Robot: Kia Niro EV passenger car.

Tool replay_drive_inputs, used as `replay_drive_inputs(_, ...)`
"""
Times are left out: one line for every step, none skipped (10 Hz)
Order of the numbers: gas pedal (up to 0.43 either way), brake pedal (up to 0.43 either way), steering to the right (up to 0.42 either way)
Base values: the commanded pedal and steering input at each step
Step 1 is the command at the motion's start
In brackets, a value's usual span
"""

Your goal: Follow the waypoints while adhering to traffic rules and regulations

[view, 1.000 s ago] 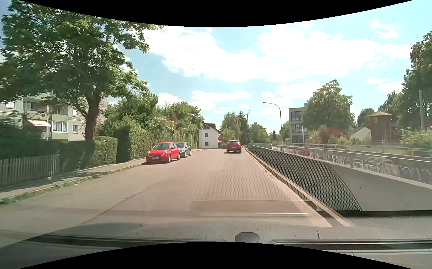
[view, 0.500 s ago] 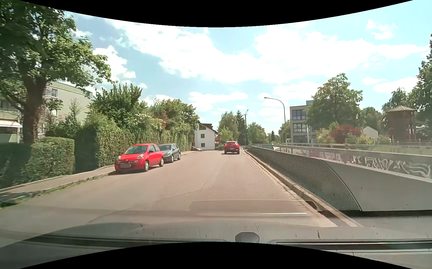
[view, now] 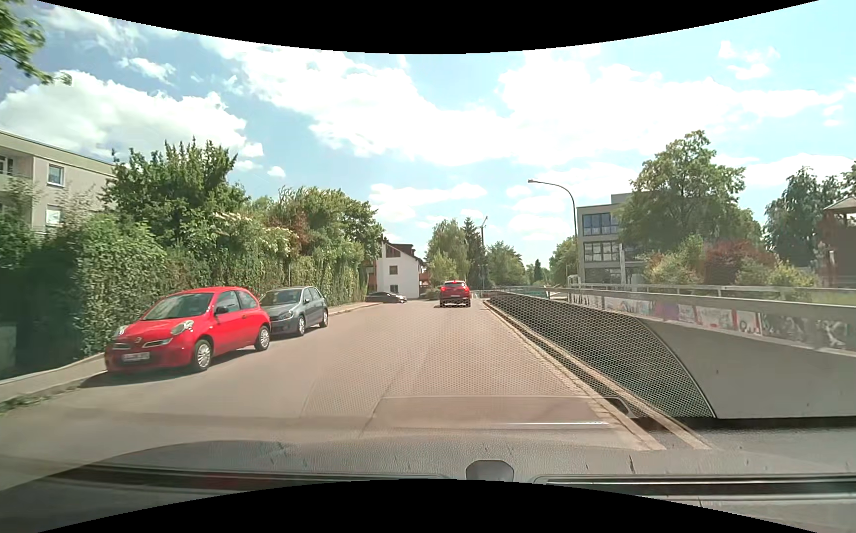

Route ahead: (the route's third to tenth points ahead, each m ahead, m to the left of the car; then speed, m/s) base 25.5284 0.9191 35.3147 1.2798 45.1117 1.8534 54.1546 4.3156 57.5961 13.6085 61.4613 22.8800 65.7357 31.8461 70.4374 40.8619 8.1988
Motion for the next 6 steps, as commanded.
replay_drive_inputs(0.039, 0.006, 0.010)
replay_drive_inputs(0.039, 0.006, 0.009)
replay_drive_inputs(0.008, 0.006, 0.009)
replay_drive_inputs(0.000, 0.006, 0.008)
replay_drive_inputs(0.000, 0.006, 0.005)
replay_drive_inputs(0.000, 0.006, 0.003)
